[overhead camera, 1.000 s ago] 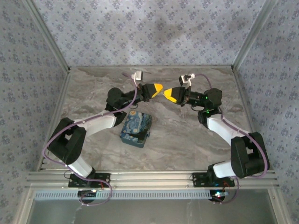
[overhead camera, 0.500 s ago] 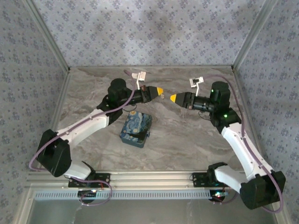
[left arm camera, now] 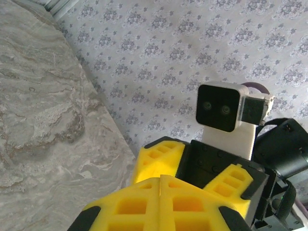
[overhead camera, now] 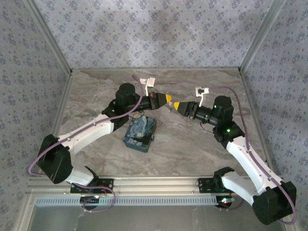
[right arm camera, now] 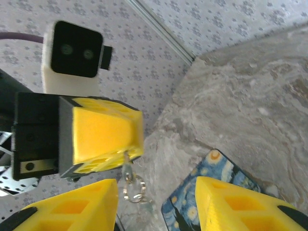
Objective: Unlock the padlock with the key
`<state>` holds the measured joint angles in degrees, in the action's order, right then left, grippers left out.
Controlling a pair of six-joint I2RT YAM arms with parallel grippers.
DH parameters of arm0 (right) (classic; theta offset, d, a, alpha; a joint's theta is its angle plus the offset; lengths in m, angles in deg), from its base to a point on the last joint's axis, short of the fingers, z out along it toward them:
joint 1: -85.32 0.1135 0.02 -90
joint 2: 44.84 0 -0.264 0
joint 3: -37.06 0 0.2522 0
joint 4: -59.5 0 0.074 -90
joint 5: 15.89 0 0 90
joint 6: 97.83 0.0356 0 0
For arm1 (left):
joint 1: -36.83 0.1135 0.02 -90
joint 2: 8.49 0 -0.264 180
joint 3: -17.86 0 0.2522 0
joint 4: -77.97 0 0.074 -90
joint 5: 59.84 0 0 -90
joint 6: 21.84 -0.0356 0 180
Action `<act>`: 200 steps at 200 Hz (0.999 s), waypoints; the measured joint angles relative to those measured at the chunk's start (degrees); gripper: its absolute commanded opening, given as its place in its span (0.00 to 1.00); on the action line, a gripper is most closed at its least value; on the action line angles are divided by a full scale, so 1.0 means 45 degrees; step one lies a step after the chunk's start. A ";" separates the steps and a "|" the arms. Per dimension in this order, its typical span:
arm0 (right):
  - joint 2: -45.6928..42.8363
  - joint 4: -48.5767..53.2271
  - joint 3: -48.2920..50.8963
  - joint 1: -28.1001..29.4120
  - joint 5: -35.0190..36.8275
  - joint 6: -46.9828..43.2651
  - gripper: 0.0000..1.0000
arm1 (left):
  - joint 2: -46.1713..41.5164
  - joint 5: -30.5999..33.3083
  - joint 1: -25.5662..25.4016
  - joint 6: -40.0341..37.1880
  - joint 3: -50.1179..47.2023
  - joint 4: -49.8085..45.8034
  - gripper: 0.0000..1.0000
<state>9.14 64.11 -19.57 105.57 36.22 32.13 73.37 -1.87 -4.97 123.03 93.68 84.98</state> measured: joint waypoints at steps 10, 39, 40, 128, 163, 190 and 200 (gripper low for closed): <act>-0.0005 -0.0374 0.0112 0.0131 0.0097 0.0107 0.49 | 0.0000 0.0039 0.0000 0.0068 -0.0015 0.0121 0.00; 0.0015 -0.1044 0.0185 0.0500 0.0291 0.0306 0.48 | 0.0000 0.0044 0.0000 0.0359 -0.0136 0.0588 0.00; 0.0015 -0.1064 0.0185 0.0505 0.0291 0.0316 0.48 | 0.0000 0.0044 0.0000 0.0364 -0.0141 0.0602 0.00; 0.0651 -0.2200 0.0189 0.1088 0.0631 0.0597 0.37 | 0.0010 0.0044 -0.0005 0.0865 -0.0476 0.1433 0.00; 0.0733 -0.2395 0.0189 0.1180 0.0714 0.0699 0.31 | 0.0010 0.0083 -0.0005 0.1069 -0.0670 0.1690 0.00; 0.0743 -0.2414 0.0189 0.1209 0.0777 0.0724 0.37 | 0.0010 0.0117 -0.0005 0.1161 -0.0758 0.1914 0.00; 0.0748 -0.2414 0.0189 0.1229 0.0816 0.0748 0.37 | 0.0010 0.0141 0.0000 0.1166 -0.0758 0.1972 0.00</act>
<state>12.50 53.25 -18.72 111.10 39.89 35.50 73.42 -1.24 -4.97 128.28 90.27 93.86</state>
